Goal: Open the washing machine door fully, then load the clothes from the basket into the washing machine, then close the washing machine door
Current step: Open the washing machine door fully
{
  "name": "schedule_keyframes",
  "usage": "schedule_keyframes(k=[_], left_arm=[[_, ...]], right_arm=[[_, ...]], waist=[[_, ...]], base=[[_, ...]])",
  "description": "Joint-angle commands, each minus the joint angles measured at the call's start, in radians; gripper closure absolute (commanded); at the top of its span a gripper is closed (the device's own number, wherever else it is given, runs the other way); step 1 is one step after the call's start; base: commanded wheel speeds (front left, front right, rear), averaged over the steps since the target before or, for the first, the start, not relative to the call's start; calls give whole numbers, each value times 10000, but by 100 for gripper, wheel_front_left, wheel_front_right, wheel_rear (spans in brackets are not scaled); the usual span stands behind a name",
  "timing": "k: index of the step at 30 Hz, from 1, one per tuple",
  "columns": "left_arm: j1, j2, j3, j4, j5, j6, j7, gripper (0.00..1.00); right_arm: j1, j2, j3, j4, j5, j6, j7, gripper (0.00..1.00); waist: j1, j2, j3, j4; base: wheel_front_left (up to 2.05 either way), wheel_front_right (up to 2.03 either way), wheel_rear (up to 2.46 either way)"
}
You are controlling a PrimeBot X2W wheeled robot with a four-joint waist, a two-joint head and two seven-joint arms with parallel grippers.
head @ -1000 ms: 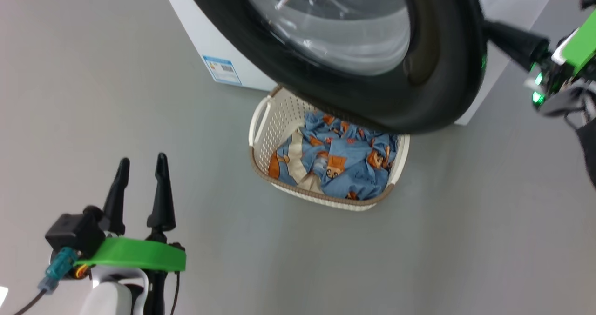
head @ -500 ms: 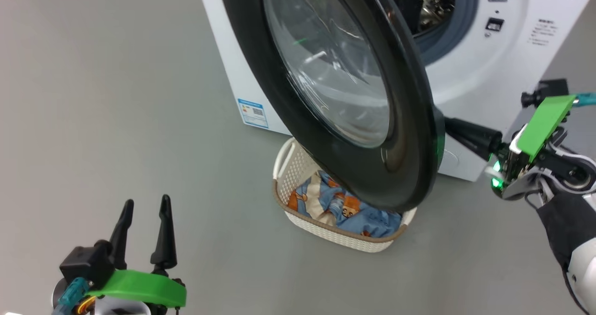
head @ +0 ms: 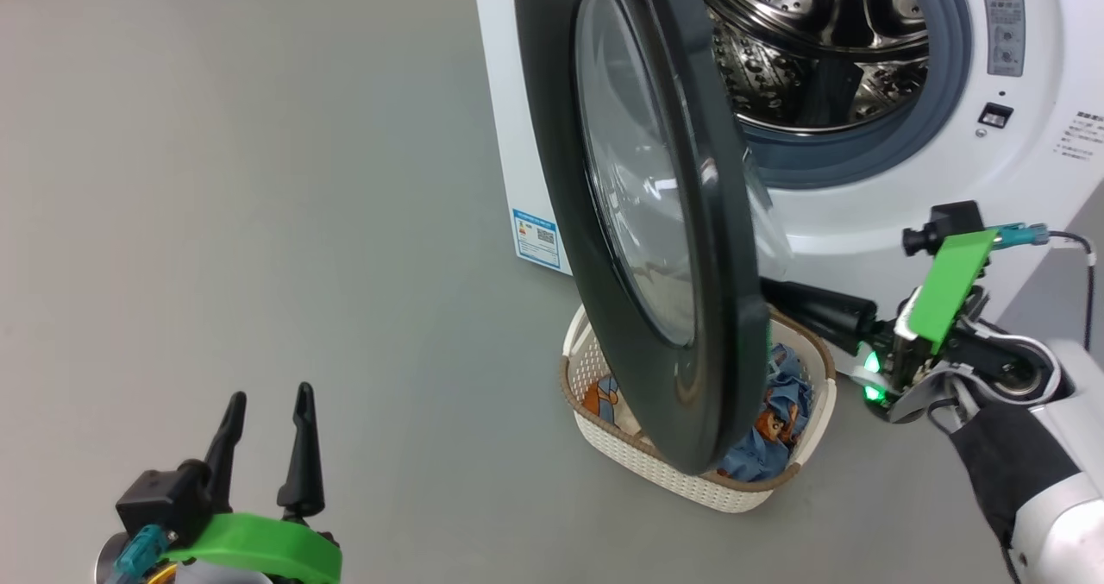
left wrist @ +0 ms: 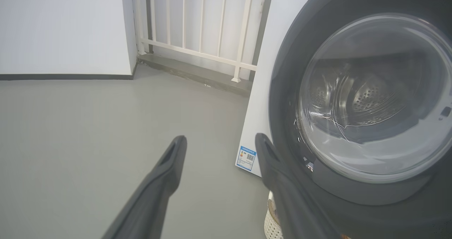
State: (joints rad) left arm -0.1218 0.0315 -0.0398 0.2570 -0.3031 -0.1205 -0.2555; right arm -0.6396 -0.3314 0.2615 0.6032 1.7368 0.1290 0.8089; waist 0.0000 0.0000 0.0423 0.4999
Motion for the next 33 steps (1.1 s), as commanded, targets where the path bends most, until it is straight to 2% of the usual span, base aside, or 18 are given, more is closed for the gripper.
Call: schedule_keyframes(k=[1, 10, 18, 22, 24, 25, 26, 33], left_arm=[[-113, 187, 363, -192, 138, -36, -63, 0], [-156, 187, 456, -135, 191, -59, -63, 0], [-141, 187, 513, -168, 214, -31, -63, 0], [-148, 187, 511, -150, 236, -42, -63, 0], [-127, 187, 495, -175, 264, -46, -63, 0], [-116, 187, 481, -200, 265, -47, -63, 0], [-110, 187, 471, -223, 264, -47, -63, 0], [-137, 187, 459, -278, 220, -52, -63, 0]], right_arm=[[63, 187, 207, -357, 57, 17, 97, 100], [202, 466, 334, -503, -145, 17, 175, 100], [215, 521, 207, -704, -339, 17, -5, 100], [272, 568, -8, -856, -428, 17, -310, 60], [341, 587, -39, -993, -493, 17, -365, 50], [372, 593, -71, -1089, -531, 17, -416, 15], [401, 593, -110, -1210, -585, 17, -495, 0], [924, 274, 2, -3121, -2353, 17, -2308, 0]], waist=[[0, 0, -92, 113], [0, 0, -63, 118], [0, 0, -54, -249], [0, 0, -102, -569], [0, 0, -112, -782], [0, 0, -114, -898], [0, 0, -114, -1020], [0, 0, -146, -2051]], base=[[0, 0, 0], [0, 0, 0], [0, 0, 0], [0, 0, 0], [0, 0, 0], [0, 0, 0], [0, 0, 0], [0, 0, 0]])
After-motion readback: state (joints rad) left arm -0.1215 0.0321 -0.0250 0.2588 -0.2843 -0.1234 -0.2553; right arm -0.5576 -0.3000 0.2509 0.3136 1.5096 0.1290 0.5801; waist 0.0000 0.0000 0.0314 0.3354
